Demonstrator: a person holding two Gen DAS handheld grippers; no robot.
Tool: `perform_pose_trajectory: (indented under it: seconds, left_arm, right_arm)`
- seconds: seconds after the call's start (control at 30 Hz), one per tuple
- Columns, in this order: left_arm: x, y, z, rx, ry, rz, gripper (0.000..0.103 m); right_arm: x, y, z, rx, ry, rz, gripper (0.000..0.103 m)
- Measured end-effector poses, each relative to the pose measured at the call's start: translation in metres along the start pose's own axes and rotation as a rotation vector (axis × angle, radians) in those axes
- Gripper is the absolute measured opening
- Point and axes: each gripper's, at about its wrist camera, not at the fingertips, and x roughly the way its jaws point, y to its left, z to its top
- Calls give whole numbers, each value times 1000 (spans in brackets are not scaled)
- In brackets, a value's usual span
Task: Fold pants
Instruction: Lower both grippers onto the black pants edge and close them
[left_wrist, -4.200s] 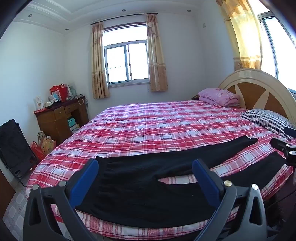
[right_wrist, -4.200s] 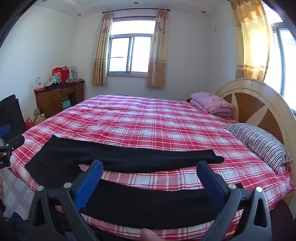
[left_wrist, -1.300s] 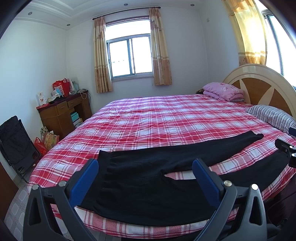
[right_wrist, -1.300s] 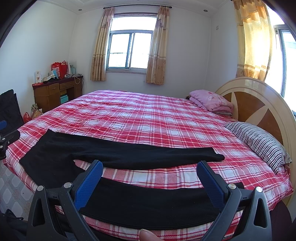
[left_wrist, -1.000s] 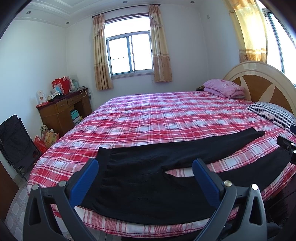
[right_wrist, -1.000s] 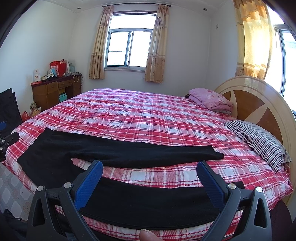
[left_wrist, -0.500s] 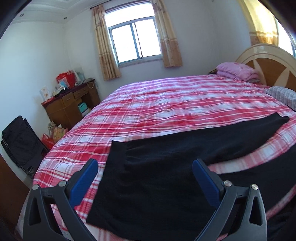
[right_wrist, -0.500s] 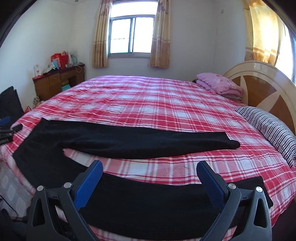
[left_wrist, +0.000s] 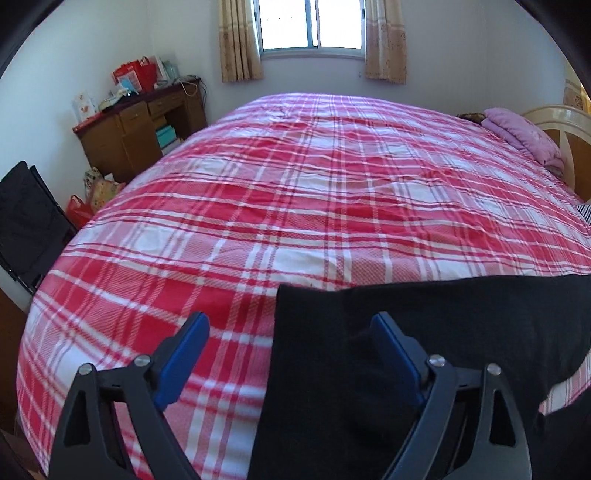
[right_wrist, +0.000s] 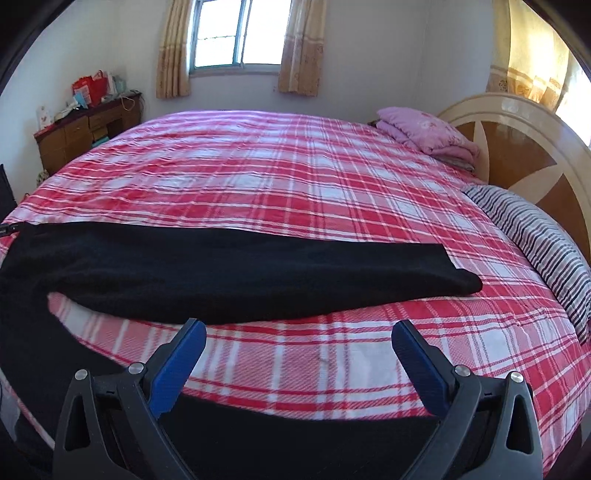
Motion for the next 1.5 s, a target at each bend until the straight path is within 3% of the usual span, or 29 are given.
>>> perform_pose_trajectory:
  seconds: [0.1, 0.17, 0.23, 0.4, 0.53, 0.7, 0.83, 1.0, 1.37, 1.43, 1.47, 1.5]
  left_arm:
    - [22, -1, 7, 4, 58, -45, 78]
    - [36, -2, 9, 8, 104, -65, 62]
    - [48, 0, 11, 4, 141, -88, 55]
    - [56, 3, 13, 9, 156, -118, 55]
    - [61, 3, 18, 28, 171, -124, 55]
    - [60, 2, 24, 41, 175, -141, 43]
    - [63, 2, 26, 37, 179, -147, 39]
    - [69, 3, 25, 23, 186, -157, 39]
    - [73, -2, 26, 58, 160, -155, 39]
    - [73, -2, 25, 61, 154, -155, 39]
    - [72, -2, 25, 62, 147, -156, 39]
    - [73, -3, 24, 66, 146, -154, 37]
  right_arm:
    - [11, -15, 6, 14, 21, -13, 87]
    - [19, -24, 9, 31, 43, -6, 77]
    - [28, -33, 13, 50, 55, -3, 72]
    - [51, -64, 21, 97, 107, 8, 45]
    - [64, -101, 31, 145, 131, -36, 45]
    - [77, -164, 45, 266, 157, -99, 45]
    - [96, -202, 53, 298, 181, -150, 45]
    - [136, -231, 67, 335, 206, -90, 45]
    - [210, -233, 78, 325, 294, 15, 45]
    - [211, -233, 79, 318, 289, 32, 39]
    - [211, -232, 80, 313, 288, 56, 25]
    - [210, -231, 80, 313, 287, 63, 19]
